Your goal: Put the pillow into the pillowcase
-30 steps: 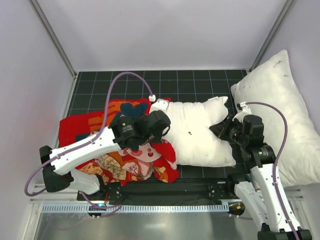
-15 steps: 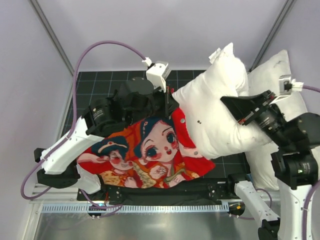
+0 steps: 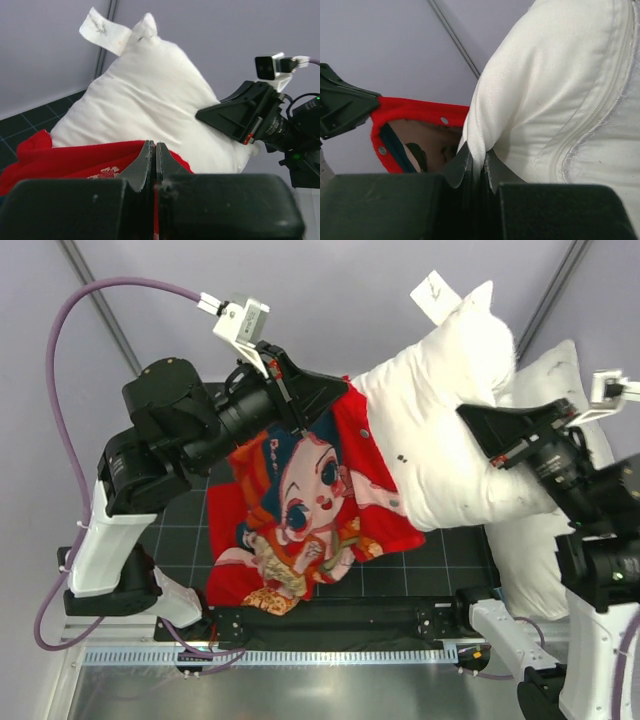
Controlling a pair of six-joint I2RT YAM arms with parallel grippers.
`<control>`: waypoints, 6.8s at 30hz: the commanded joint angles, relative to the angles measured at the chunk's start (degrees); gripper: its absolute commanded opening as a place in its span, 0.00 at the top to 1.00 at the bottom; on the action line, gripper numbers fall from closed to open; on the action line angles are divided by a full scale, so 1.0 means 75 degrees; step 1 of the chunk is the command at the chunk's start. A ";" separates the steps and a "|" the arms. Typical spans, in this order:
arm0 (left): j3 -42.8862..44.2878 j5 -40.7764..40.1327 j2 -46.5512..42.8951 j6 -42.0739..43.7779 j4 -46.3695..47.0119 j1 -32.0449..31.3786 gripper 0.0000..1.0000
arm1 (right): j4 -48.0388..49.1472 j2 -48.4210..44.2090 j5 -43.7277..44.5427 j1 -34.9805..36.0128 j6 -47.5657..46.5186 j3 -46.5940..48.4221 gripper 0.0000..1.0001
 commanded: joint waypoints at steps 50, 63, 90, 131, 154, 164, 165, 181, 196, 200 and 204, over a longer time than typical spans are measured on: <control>-0.2603 0.3733 0.0387 -0.3680 0.4321 0.2356 1.00 | -0.0357 0.1853 0.1456 0.3064 -0.2246 0.4202 0.96; -1.0883 0.3510 -0.3592 -0.3333 0.5556 0.4175 1.00 | 0.1448 0.2241 0.1522 0.6003 -0.2279 0.0372 0.96; -1.2738 -0.1048 -0.9208 -0.3613 0.0459 0.4175 1.00 | 0.0041 0.4375 0.5263 1.1584 -0.3627 0.3208 0.18; -1.0816 -0.1295 -0.8868 -0.3567 -0.1124 0.4175 1.00 | -0.4082 0.3106 0.6562 0.7553 -0.0931 -0.0897 0.24; -0.4949 0.0274 -0.3562 -0.4784 0.1242 0.4175 1.00 | -0.3848 0.4982 0.3117 0.4999 -0.1014 0.5585 0.96; -0.0209 0.0885 -0.1016 -0.5008 0.0973 0.4175 0.99 | -0.2372 0.3963 0.2662 0.3546 -0.0487 0.3378 0.96; -0.0454 0.0815 -0.1249 -0.4857 0.0962 0.4175 1.00 | -0.2406 0.4056 0.2579 0.3394 -0.0417 0.4192 0.96; -0.2611 0.0462 -0.2907 -0.5641 0.2078 0.4175 1.00 | -0.0581 0.4163 0.1617 0.2877 0.0522 0.3560 0.96; -0.5902 0.0134 -0.4179 -0.5431 0.4172 0.4186 1.00 | 0.0256 0.3855 0.1992 0.2877 0.0217 0.4947 0.96; -0.6865 -0.0132 -0.4987 -0.4588 0.3051 0.4175 0.94 | -0.0637 0.3871 0.2039 0.2877 -0.0203 0.4795 0.96; -0.8397 -0.1116 -0.6065 -0.4013 0.2649 0.4175 0.60 | 0.1094 0.2326 0.2062 0.2877 -0.0088 0.1284 0.96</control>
